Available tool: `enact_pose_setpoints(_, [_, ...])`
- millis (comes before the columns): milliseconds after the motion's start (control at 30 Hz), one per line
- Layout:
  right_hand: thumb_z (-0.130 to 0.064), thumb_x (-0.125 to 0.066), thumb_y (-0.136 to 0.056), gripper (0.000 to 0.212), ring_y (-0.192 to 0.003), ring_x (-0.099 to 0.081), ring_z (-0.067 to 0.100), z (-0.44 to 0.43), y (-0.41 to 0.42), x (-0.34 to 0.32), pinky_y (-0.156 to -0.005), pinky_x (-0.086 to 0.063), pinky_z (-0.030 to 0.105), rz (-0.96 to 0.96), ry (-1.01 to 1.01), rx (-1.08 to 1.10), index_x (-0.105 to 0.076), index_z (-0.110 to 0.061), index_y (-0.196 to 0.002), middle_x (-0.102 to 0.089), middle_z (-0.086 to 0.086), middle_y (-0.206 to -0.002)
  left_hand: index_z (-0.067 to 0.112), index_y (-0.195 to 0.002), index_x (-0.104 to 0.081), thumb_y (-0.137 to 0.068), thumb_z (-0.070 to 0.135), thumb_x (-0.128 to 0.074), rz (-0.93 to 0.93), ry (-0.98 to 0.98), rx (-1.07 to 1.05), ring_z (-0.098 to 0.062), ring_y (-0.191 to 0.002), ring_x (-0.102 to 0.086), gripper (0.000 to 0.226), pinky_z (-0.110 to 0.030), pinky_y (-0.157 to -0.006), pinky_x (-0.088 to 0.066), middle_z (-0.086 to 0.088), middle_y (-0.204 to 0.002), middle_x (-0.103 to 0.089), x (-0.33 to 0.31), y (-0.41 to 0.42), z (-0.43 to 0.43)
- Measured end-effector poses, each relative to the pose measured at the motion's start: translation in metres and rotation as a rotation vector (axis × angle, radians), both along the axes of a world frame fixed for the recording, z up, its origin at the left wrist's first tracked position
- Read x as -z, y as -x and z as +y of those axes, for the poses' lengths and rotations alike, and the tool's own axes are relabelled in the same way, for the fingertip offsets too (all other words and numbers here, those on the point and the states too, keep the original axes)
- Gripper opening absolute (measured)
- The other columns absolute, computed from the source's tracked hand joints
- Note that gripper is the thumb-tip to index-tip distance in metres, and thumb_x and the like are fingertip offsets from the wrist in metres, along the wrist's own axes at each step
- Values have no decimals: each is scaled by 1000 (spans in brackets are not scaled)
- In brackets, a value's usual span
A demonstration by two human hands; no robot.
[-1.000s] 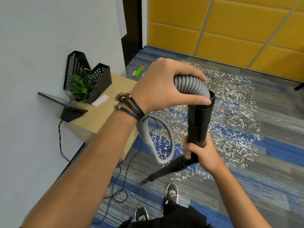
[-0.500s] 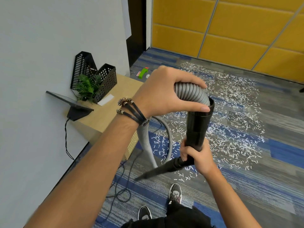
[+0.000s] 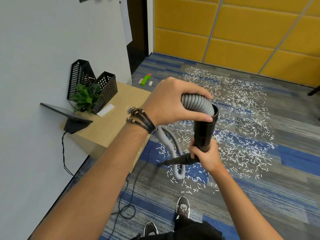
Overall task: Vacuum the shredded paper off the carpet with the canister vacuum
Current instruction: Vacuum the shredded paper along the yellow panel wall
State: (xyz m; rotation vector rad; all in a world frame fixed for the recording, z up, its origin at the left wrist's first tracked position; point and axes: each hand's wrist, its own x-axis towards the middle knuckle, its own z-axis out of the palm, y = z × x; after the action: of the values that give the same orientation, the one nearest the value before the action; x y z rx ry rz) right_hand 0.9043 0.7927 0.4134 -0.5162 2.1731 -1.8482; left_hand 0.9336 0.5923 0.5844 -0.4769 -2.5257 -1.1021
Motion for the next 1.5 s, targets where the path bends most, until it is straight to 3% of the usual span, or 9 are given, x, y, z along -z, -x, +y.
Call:
enact_pose_setpoints(200, [-1,-66,-71,14,-50,-47,26,25,-7,-17,-57,-44,36,-50,8,-107,-60,-12,-64,-52,13,-52,23,-112,-81,-73,45,-94,5,-82,58,-3,-96,-74,47,-28,-88,-59,13,-102,-79,-1,1,8])
enact_pose_setpoints(333, [-3,-65,-71,15,-48,-48,25,30,-7,-27,-59,-44,32,-33,-24,-131,-55,6,-63,-52,12,-49,21,-111,-81,-74,44,-95,40,-98,46,1,-96,-73,46,-20,-88,-56,14,-102,-78,-5,2,6])
enact_pose_setpoints(500, [-3,-65,-69,13,-48,-50,25,26,-9,-27,-59,-46,33,9,-9,-61,-57,6,-64,-54,14,-49,21,-113,-81,-74,46,-94,90,-90,36,-1,-98,-74,48,-30,-89,-60,12,-104,-79,-8,0,5])
enact_pose_setpoints(767, [-4,-64,-68,9,-51,-51,26,21,-15,-20,-59,-46,39,39,-54,-51,-59,-1,-61,-56,15,-51,22,-111,-82,-73,47,-94,59,-89,60,-3,-96,-74,47,-33,-87,-60,12,-103,-79,0,-4,5])
enact_pose_setpoints(933, [-20,-65,-65,24,-49,-49,25,35,-21,-20,-57,-43,35,8,-90,-81,-55,1,-61,-55,14,-51,20,-113,-81,-72,41,-96,26,-156,83,-4,-99,-74,48,-31,-90,-61,10,-106,-79,9,-13,4])
enact_pose_setpoints(1100, [-3,-64,-68,12,-49,-48,24,46,-31,-29,-57,-42,36,7,-111,-107,-57,-6,-58,-52,17,-50,19,-112,-81,-72,41,-96,46,-162,110,-3,-97,-75,47,-29,-87,-61,9,-103,-80,7,-20,6])
enact_pose_setpoints(1300, [-4,-67,-67,19,-49,-49,22,50,-34,-36,-56,-43,30,22,-139,-86,-58,-15,-54,-54,14,-50,20,-112,-81,-74,43,-94,72,-154,82,-4,-95,-75,47,-33,-85,-62,9,-103,-80,8,-26,6])
enact_pose_setpoints(1500, [-2,-64,-66,15,-51,-50,23,46,-40,-36,-56,-44,32,65,-148,-65,-57,-10,-56,-55,15,-52,21,-113,-81,-73,46,-94,82,-136,104,-4,-96,-75,48,-33,-87,-61,11,-103,-80,4,-29,7])
